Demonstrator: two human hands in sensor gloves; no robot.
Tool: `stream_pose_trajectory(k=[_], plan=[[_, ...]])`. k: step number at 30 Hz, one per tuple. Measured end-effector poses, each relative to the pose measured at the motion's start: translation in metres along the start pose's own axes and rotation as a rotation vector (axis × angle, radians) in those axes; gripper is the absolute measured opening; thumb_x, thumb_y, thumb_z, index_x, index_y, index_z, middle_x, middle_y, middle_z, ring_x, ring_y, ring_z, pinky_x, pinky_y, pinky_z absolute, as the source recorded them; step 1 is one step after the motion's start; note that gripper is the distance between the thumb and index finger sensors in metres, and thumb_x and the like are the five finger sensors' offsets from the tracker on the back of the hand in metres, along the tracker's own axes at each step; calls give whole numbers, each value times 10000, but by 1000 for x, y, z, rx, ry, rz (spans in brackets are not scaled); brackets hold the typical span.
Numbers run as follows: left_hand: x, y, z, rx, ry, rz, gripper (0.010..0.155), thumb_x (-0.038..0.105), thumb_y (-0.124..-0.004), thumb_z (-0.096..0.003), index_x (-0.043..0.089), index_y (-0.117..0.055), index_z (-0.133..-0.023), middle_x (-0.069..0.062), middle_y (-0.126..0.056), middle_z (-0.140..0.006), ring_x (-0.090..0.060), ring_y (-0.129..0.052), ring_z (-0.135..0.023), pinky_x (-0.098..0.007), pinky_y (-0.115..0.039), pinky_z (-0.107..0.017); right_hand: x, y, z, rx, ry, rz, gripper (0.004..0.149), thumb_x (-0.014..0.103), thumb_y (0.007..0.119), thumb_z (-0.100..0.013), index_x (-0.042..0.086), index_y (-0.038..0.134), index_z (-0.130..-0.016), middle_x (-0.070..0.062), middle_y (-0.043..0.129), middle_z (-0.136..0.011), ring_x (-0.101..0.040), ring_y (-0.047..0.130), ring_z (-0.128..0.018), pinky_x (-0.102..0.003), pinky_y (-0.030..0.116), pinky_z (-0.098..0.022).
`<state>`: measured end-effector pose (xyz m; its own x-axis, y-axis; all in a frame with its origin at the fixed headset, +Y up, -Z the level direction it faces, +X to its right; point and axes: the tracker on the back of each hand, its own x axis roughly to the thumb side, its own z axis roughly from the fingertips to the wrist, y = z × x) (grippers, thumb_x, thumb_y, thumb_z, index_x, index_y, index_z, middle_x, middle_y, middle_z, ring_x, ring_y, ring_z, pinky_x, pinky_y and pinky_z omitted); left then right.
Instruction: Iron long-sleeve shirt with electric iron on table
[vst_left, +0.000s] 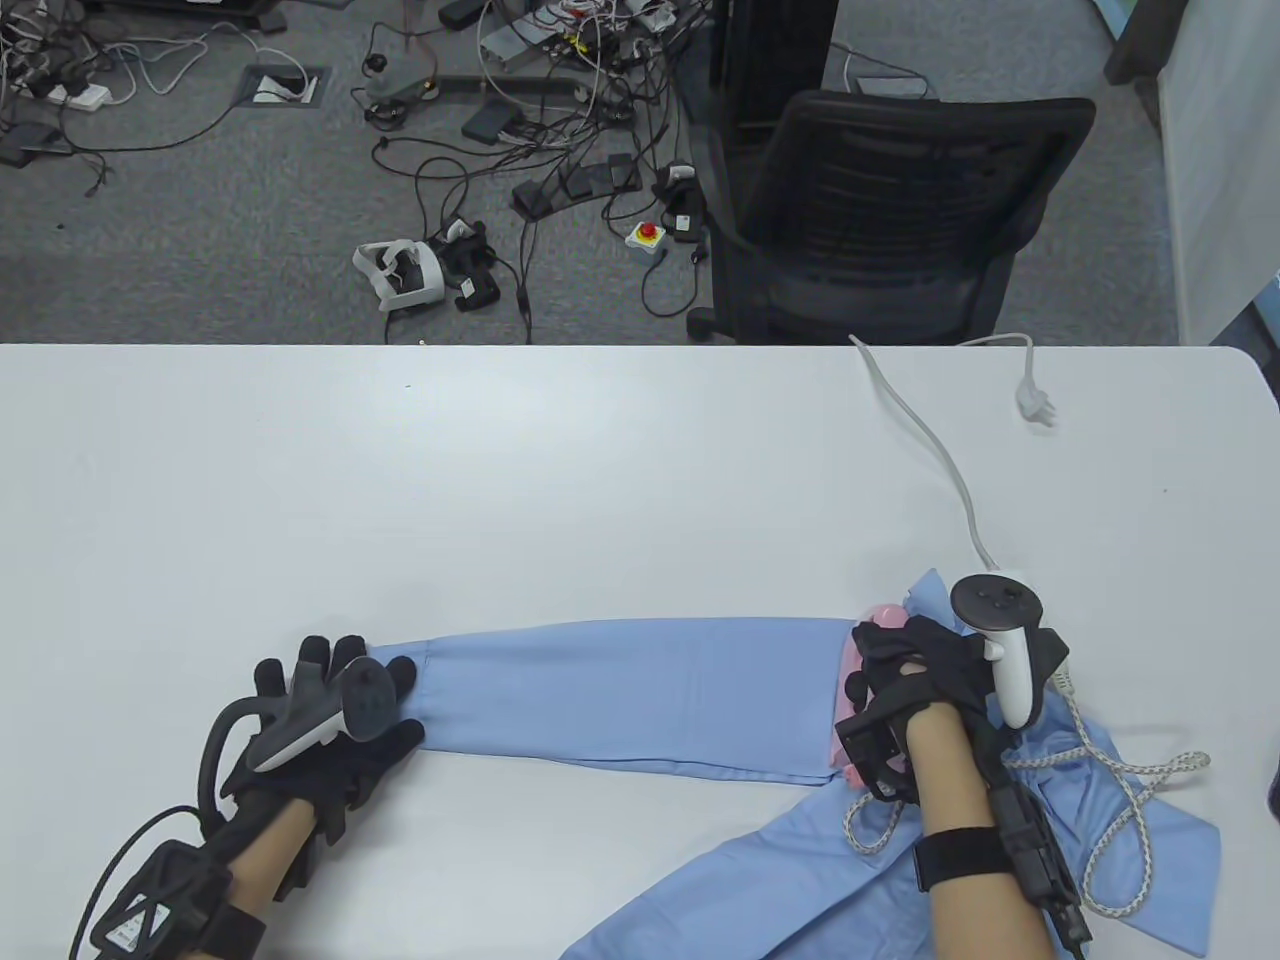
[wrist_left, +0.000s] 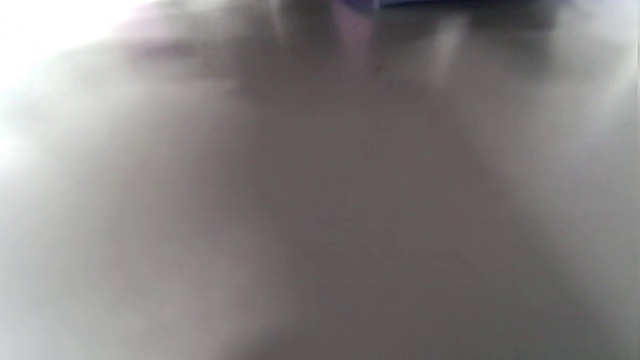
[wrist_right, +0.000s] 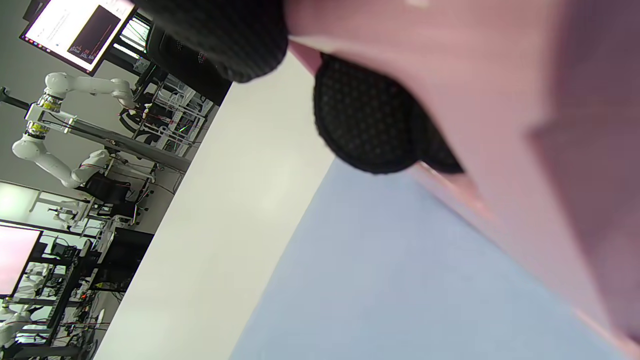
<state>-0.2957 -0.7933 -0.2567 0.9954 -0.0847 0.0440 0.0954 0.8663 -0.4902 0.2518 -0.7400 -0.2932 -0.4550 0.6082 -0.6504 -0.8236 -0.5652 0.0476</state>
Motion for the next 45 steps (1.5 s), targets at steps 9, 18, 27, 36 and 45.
stream_pose_trajectory(k=[9, 18, 27, 36, 45], plan=[[1, 0, 0, 1, 1, -11, 655, 726, -467, -477, 535, -174, -1031, 4, -63, -1210, -304, 12, -1068, -635, -14, -685, 45, 3, 25, 91, -115, -159, 677, 407, 741, -419, -68, 492, -832, -147, 700, -676, -167, 979, -436, -359, 892, -351], [1, 0, 0, -5, 0, -1, 656, 724, -471, -479, 533, -174, -1032, 4, -63, -1210, -306, 6, -1069, -634, -19, -687, 155, 86, 109, 329, -394, -145, 686, 398, 719, -426, -52, 443, -864, -144, 659, -727, -182, 954, -523, -372, 873, -424], [1, 0, 0, -8, 2, 4, 655, 723, -465, -480, 535, -164, -1031, 4, -63, -1210, -306, 3, -1069, -633, -23, -690, 171, 215, 115, 524, -347, -55, 687, 380, 723, -420, -54, 436, -869, -154, 649, -736, -202, 942, -542, -392, 863, -439], [1, 0, 0, -14, -2, 7, 653, 726, -461, -479, 542, -156, -1026, 4, -64, -1209, -305, 4, -1069, -632, -24, -691, 155, 270, 101, 651, -269, -138, 701, 351, 720, -425, -54, 381, -885, -164, 601, -769, -217, 910, -604, -404, 838, -490], [2, -1, 0, -20, -5, 25, 624, 698, -455, -496, 555, -138, -1015, 0, -57, -1204, -302, 6, -1066, -628, -28, -694, 150, 301, 96, 725, -275, -195, 725, 322, 713, -428, -50, 316, -906, -168, 547, -813, -213, 871, -688, -393, 816, -555]])
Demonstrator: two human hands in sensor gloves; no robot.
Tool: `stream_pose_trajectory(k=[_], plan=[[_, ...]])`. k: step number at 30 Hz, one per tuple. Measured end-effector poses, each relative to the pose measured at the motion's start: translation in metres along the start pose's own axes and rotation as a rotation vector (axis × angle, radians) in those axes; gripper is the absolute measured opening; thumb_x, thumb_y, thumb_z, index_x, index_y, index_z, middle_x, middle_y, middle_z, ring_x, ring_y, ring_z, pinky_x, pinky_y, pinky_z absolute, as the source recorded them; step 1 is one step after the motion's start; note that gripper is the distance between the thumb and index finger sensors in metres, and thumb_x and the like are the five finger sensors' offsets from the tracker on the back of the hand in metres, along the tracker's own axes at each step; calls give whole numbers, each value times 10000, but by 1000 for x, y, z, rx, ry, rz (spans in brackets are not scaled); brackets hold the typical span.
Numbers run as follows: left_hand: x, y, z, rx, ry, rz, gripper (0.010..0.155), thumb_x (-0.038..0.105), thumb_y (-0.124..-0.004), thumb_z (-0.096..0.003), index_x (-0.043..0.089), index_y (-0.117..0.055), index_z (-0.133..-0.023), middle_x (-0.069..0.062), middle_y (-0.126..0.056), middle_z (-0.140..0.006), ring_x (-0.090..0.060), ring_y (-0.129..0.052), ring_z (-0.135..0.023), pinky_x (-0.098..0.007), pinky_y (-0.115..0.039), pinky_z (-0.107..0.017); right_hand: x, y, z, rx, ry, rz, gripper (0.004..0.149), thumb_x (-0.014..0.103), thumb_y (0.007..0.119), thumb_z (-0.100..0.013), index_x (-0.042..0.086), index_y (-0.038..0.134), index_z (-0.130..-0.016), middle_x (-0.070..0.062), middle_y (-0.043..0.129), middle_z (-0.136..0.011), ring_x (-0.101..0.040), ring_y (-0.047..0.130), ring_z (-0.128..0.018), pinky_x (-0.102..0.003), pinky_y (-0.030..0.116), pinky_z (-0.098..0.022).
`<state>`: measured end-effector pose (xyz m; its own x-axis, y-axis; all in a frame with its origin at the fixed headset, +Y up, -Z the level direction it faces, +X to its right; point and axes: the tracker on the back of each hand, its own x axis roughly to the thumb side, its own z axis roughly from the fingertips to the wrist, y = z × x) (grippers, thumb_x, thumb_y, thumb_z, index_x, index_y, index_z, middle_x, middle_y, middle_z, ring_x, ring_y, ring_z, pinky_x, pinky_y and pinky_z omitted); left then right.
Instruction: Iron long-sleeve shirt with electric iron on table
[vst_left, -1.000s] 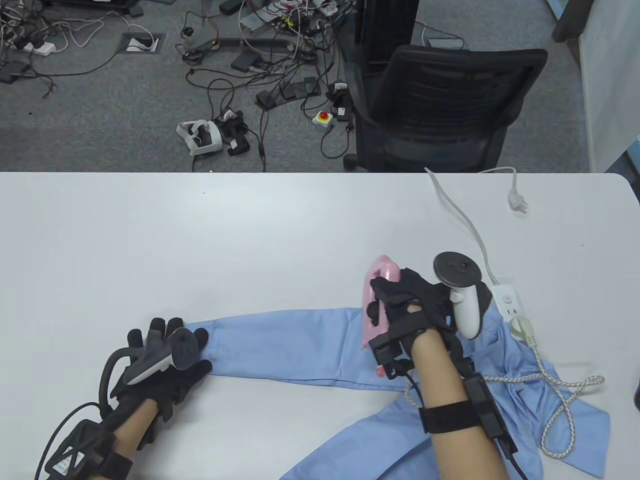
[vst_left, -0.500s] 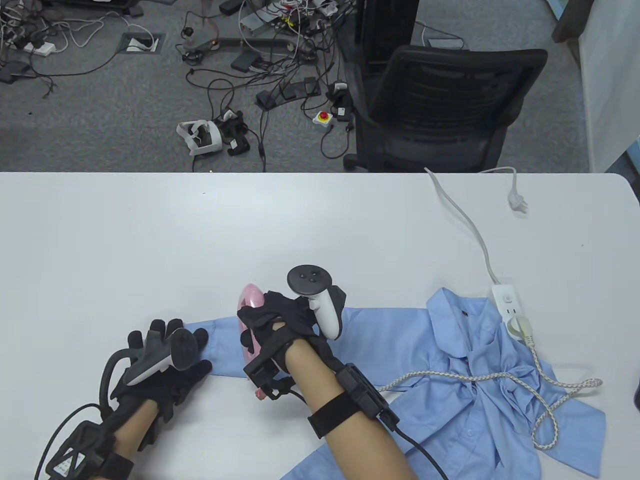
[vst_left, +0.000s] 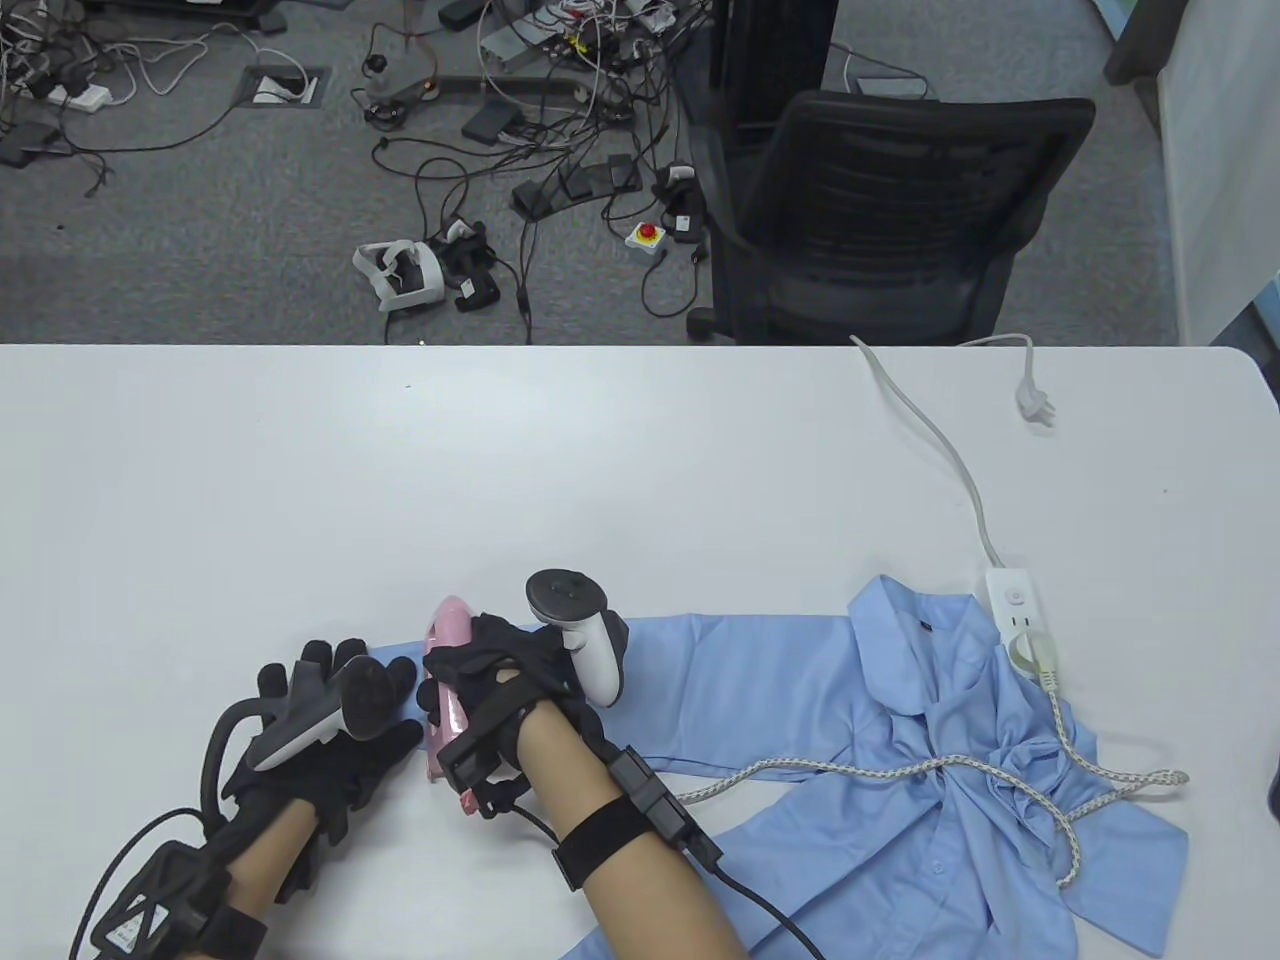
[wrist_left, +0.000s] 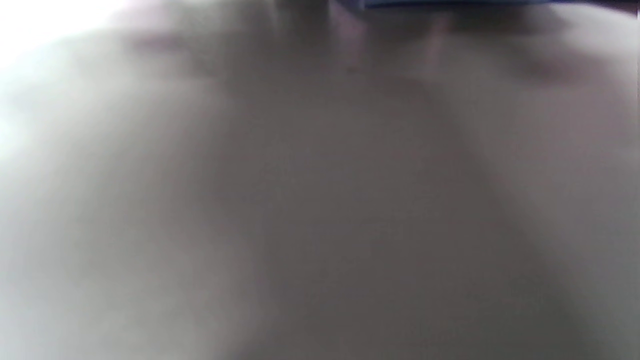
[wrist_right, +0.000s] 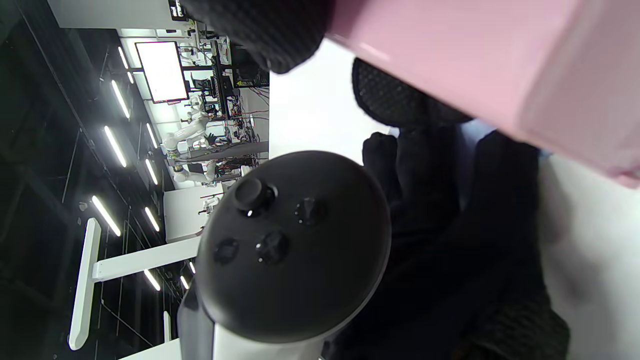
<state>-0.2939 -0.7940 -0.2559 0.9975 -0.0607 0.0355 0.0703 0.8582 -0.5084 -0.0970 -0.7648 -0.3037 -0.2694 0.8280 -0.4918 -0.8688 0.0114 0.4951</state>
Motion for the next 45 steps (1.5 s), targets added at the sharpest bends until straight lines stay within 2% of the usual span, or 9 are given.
stream_pose_trajectory(k=[11, 18, 20, 26, 29, 32, 36, 39, 45], plan=[[0, 0, 0, 3, 4, -9, 631, 710, -453, -499, 541, -153, -1027, -20, -47, -1207, -304, 20, -1062, -626, -3, -678, 3, 0, 1, -105, 38, 83, 696, 342, 686, -433, -41, 344, -902, -159, 575, -798, -191, 897, -655, -375, 836, -537], [2, 0, 2, 11, 10, -23, 647, 707, -441, -499, 509, -152, -1043, -28, -66, -1211, -306, 25, -1061, -626, 6, -673, -4, -25, 13, -180, 68, 57, 684, 342, 692, -428, -45, 375, -895, -169, 603, -769, -205, 916, -613, -389, 847, -502], [4, 0, 3, 58, 8, -17, 653, 711, -456, -496, 496, -185, -1050, -39, -105, -1220, -306, 11, -1066, -625, 10, -671, -6, -32, 17, -203, 72, 62, 683, 344, 690, -428, -45, 379, -895, -169, 606, -767, -203, 919, -609, -389, 850, -498], [8, 1, 3, 90, 14, -6, 686, 734, -484, -486, 457, -236, -1062, -74, -155, -1226, -322, -17, -1071, -627, -4, -676, -4, -31, 11, -171, 133, 106, 728, 413, 731, -432, -20, 374, -896, -114, 603, -761, -161, 904, -613, -356, 843, -505], [8, -1, 3, 92, -24, 8, 691, 726, -477, -496, 511, -104, -1037, -13, 50, -1181, -314, 58, -1055, -630, 31, -665, -4, -28, 10, -174, 115, 110, 718, 414, 732, -431, -12, 385, -894, -107, 613, -757, -152, 912, -608, -346, 852, -499], [8, 2, 2, 139, -48, -7, 656, 696, -540, -499, 514, -258, -1063, 6, -81, -1217, -306, -2, -1074, -630, 11, -674, -5, -30, 9, -161, 111, 85, 703, 409, 726, -436, -11, 395, -892, -108, 617, -757, -153, 917, -610, -347, 857, -500], [10, 4, 2, 99, -26, -20, 648, 694, -536, -504, 510, -263, -1063, 6, -97, -1220, -304, -6, -1075, -629, 8, -675, -6, -36, 12, -206, 113, 82, 685, 404, 739, -427, -19, 441, -876, -114, 661, -733, -153, 960, -568, -343, 889, -465], [10, 4, 3, 83, -8, -29, 647, 695, -529, -508, 505, -259, -1064, 6, -91, -1219, -301, 0, -1073, -627, 6, -676, -11, -51, 19, -227, 117, 71, 681, 402, 740, -423, -21, 449, -871, -117, 668, -726, -156, 966, -558, -345, 892, -454], [9, 4, 3, 81, 3, -36, 644, 702, -521, -505, 512, -260, -1062, 11, -54, -1208, -300, 6, -1070, -627, 4, -677, -31, -106, 50, -327, 123, 13, 678, 401, 739, -425, -26, 451, -865, -122, 667, -719, -156, 964, -549, -348, 890, -446]])
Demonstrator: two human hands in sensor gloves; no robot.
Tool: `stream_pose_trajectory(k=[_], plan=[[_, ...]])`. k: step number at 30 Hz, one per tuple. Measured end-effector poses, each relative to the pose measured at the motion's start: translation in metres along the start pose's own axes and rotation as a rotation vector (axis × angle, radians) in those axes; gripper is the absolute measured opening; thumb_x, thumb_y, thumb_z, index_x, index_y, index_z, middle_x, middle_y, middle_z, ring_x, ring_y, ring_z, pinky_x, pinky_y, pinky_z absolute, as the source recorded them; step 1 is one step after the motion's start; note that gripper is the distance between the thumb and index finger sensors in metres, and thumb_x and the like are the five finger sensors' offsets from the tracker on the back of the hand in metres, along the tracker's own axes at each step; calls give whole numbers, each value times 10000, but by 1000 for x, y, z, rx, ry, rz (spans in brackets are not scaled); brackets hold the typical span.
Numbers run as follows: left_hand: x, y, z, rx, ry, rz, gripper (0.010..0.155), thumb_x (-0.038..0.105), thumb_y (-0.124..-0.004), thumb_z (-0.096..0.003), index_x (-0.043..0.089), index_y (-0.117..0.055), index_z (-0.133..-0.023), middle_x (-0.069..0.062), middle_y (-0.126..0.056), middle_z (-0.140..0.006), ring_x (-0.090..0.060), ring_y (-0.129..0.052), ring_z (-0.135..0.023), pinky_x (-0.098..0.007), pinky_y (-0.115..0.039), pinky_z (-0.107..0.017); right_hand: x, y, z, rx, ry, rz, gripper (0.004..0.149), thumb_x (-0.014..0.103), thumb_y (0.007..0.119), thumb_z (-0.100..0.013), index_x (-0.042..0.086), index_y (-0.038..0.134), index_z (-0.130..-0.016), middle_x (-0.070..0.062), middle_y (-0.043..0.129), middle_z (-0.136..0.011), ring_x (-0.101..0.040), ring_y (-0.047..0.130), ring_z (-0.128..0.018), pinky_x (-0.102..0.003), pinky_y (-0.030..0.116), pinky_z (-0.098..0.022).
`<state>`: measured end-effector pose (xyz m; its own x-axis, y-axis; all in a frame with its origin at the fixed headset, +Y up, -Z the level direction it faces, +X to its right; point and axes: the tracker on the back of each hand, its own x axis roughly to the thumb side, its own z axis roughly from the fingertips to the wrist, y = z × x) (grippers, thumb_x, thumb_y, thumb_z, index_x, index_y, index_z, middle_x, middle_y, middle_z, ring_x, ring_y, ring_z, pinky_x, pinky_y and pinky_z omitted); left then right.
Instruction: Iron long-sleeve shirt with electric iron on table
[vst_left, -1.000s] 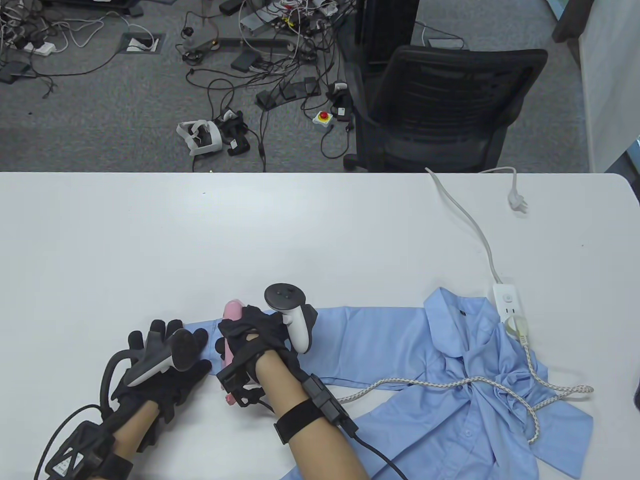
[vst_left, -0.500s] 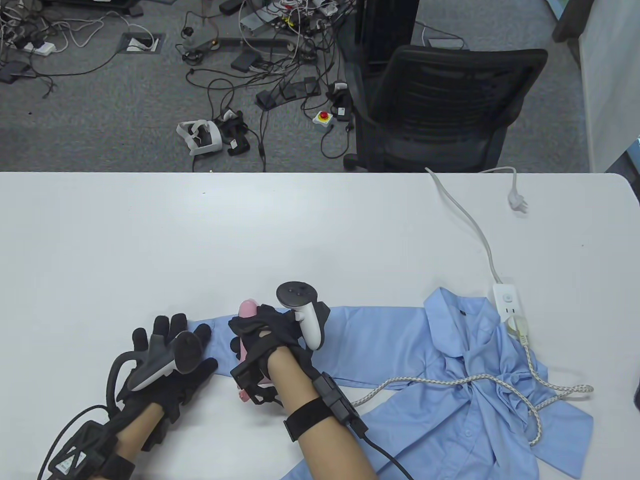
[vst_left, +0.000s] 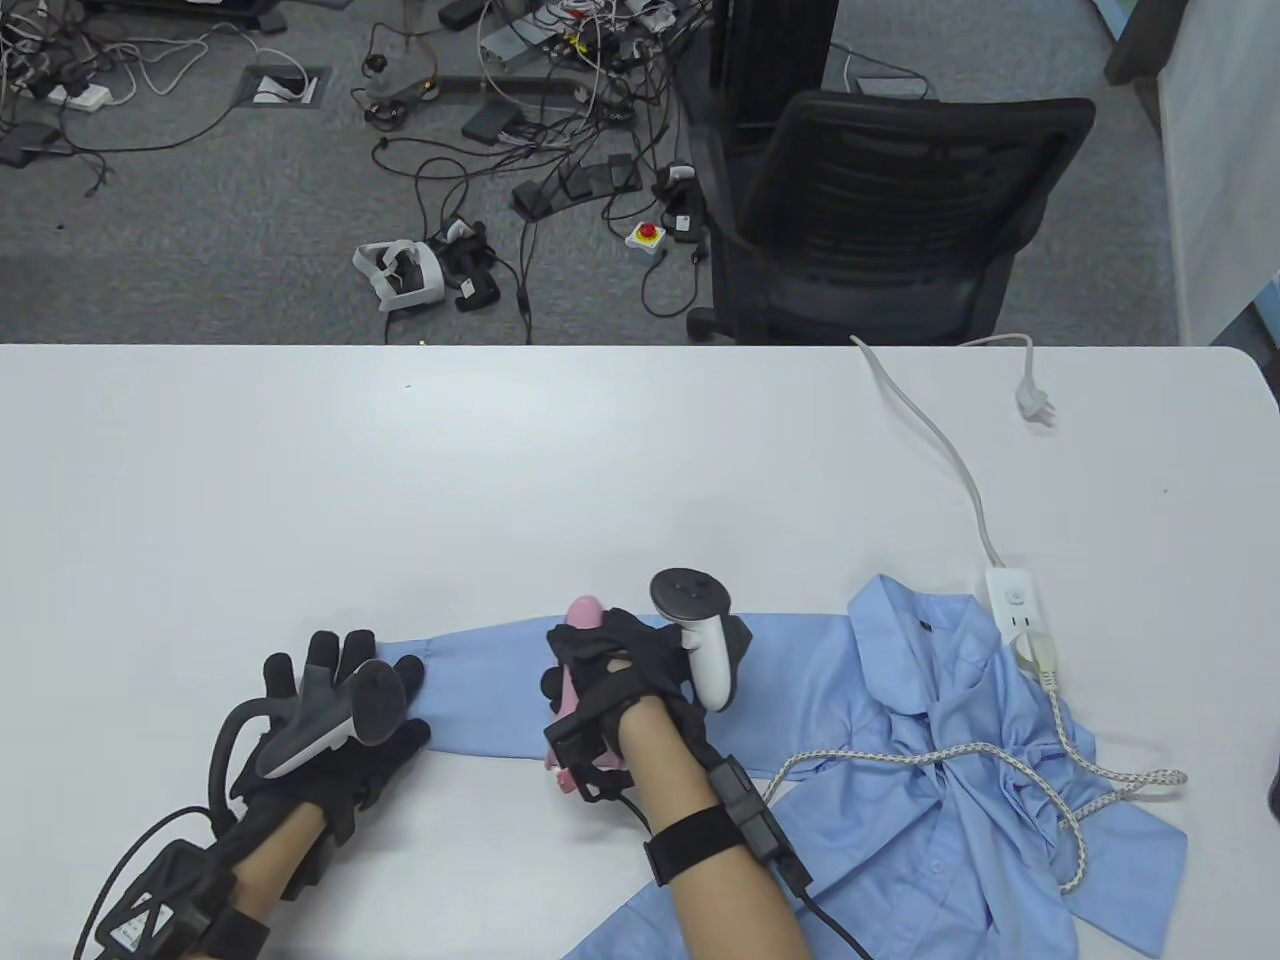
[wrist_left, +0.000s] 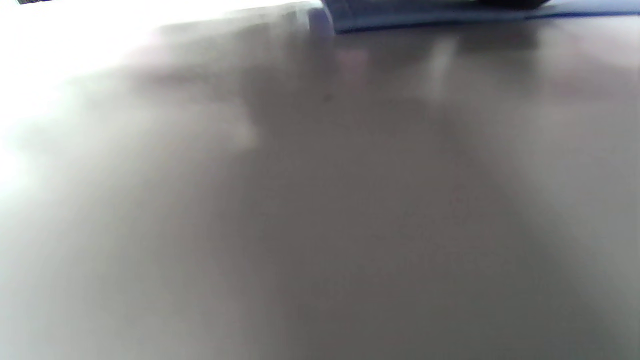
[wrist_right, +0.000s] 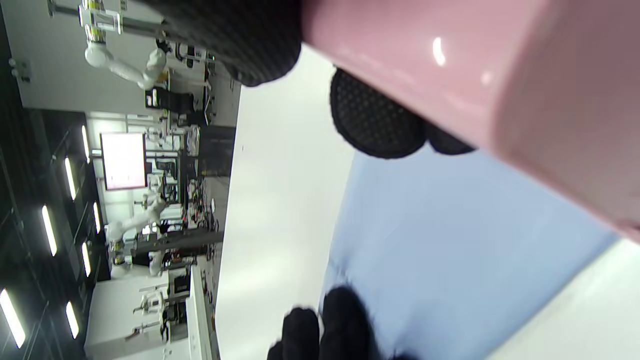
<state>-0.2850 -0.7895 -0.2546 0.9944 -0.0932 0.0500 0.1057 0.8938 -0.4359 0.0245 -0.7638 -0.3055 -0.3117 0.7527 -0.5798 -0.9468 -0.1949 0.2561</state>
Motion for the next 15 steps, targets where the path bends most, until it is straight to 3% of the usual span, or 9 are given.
stream_pose_trajectory(k=[3, 6, 12, 15], plan=[[0, 0, 0, -5, 2, -1, 646, 704, -519, -504, 513, -256, -1062, 8, -59, -1210, -301, 5, -1070, -627, 4, -676, -11, -25, 5, -47, 8, -45, 678, 403, 741, -426, -26, 452, -864, -124, 668, -716, -157, 964, -546, -349, 890, -445], [-1, 1, 1, -14, 5, -6, 647, 704, -517, -503, 514, -252, -1061, 8, -62, -1210, -300, 2, -1071, -628, 2, -677, -17, -29, 5, -30, -12, -73, 679, 418, 733, -432, -20, 445, -865, -116, 662, -716, -149, 955, -547, -343, 881, -447], [-31, 1, 0, -88, 77, 40, 639, 684, -544, -511, 526, -245, -1054, 5, -41, -1206, -310, 17, -1066, -633, 7, -672, -7, 5, 0, 93, -28, -11, 686, 439, 725, -439, -11, 428, -861, -99, 655, -718, -134, 946, -556, -333, 875, -460], [-47, -1, -2, -145, 94, 104, 637, 684, -551, -517, 550, -222, -1045, 0, -32, -1206, -314, 27, -1064, -633, 13, -670, -4, 19, 1, 45, -53, -4, 680, 427, 705, -439, -35, 426, -852, -108, 658, -715, -123, 957, -538, -333, 895, -447]])
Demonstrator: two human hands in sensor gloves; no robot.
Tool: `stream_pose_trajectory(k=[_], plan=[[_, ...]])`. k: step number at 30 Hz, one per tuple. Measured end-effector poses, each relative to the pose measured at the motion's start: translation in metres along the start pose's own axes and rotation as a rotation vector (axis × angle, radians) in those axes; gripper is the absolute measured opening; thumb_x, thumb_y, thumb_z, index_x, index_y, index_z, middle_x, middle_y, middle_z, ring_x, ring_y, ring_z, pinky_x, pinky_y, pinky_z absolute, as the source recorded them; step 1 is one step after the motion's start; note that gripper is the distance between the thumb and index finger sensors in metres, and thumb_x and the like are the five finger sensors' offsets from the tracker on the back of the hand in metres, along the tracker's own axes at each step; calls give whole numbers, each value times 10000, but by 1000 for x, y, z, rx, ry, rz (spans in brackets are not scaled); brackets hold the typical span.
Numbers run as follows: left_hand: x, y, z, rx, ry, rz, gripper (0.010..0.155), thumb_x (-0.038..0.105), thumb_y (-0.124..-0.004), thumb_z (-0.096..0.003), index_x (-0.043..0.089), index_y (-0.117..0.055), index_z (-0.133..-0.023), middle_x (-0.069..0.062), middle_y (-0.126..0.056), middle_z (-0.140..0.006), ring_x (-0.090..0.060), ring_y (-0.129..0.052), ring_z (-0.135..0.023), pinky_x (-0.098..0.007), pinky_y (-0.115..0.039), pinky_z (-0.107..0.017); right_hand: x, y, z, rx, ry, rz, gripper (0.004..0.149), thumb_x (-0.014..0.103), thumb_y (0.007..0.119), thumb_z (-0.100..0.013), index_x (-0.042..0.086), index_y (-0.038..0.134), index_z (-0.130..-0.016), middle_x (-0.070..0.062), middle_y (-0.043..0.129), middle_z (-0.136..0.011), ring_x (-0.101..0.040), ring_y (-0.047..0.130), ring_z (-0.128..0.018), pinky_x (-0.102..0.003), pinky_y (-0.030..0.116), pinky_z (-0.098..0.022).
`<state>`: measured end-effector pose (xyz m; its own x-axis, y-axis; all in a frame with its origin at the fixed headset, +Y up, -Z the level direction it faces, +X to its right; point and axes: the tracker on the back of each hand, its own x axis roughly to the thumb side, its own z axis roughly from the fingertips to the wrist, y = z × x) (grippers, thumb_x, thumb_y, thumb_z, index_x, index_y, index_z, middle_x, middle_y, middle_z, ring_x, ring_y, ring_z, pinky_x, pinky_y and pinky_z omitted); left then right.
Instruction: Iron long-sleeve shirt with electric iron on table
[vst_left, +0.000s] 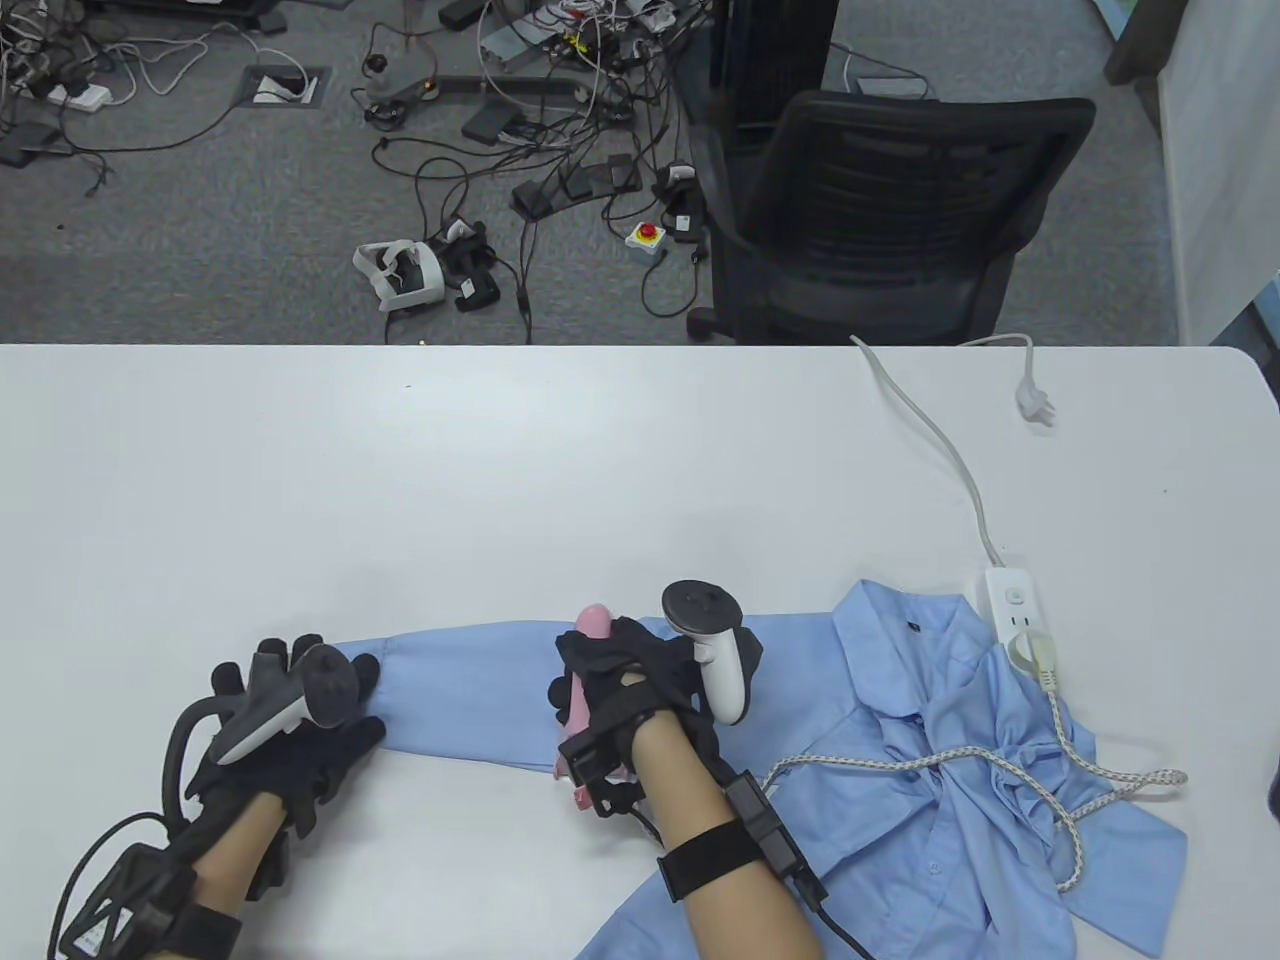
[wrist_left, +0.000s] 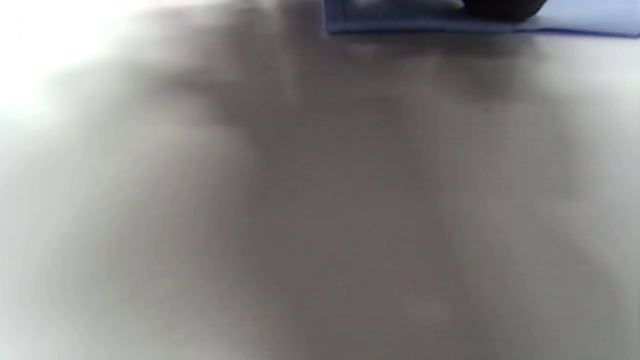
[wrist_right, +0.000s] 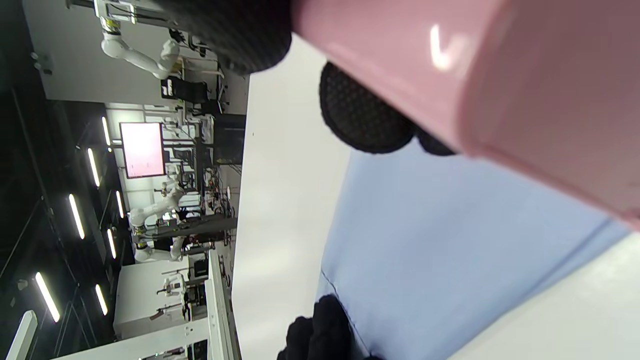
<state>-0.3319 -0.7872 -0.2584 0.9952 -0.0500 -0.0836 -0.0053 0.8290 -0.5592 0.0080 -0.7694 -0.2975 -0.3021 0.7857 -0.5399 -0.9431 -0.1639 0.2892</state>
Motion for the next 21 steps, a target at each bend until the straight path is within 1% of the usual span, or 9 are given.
stream_pose_trajectory(k=[2, 4, 6, 13, 14, 18, 21], plan=[[-2, -1, -1, -21, -2, 30, 636, 684, -547, -518, 556, -206, -1039, -24, -36, -1206, -315, 25, -1064, -630, 11, -673, -1, -3, 0, -2, 2, -3, 677, 424, 708, -436, -38, 436, -848, -109, 665, -710, -120, 967, -523, -332, 904, -437], [1, -1, 1, -5, 7, 2, 639, 681, -539, -519, 545, -201, -1043, -22, -45, -1209, -317, 14, -1066, -631, 3, -676, -3, -12, 1, 7, 6, -18, 674, 415, 713, -435, -42, 437, -845, -117, 664, -708, -131, 969, -517, -343, 900, -436], [2, -1, 3, 16, 15, -30, 638, 681, -529, -518, 534, -207, -1048, -26, -59, -1211, -318, 2, -1069, -633, -8, -679, -10, -32, 3, -37, 1, -32, 672, 413, 716, -434, -47, 444, -841, -120, 670, -701, -131, 974, -505, -342, 904, -422], [1, -1, 2, 2, 11, -13, 637, 681, -529, -519, 533, -204, -1046, -26, -56, -1211, -316, 8, -1068, -632, -4, -679, -37, -113, 23, -173, 36, -88, 671, 404, 725, -425, -58, 465, -835, -131, 681, -685, -143, 978, -471, -356, 904, -395], [1, -1, 2, 4, 12, -16, 639, 681, -530, -517, 531, -206, -1048, -25, -58, -1211, -317, 8, -1068, -633, -4, -678, -39, -118, 25, -181, 37, -93, 671, 404, 725, -425, -58, 465, -835, -132, 681, -685, -144, 977, -470, -357, 903, -396], [1, -1, 2, 4, 12, -15, 637, 681, -527, -518, 531, -203, -1047, -27, -59, -1212, -315, 7, -1068, -632, -5, -679, -50, -153, 34, -232, 66, -103, 669, 403, 726, -424, -58, 471, -837, -133, 685, -684, -149, 977, -467, -361, 901, -395], [1, -1, 3, 3, 14, -15, 638, 681, -524, -519, 529, -200, -1047, -29, -59, -1211, -317, 7, -1068, -632, -6, -679, -54, -164, 36, -276, 69, -120, 668, 408, 727, -424, -58, 481, -834, -131, 692, -678, -144, 982, -457, -356, 907, -384]])
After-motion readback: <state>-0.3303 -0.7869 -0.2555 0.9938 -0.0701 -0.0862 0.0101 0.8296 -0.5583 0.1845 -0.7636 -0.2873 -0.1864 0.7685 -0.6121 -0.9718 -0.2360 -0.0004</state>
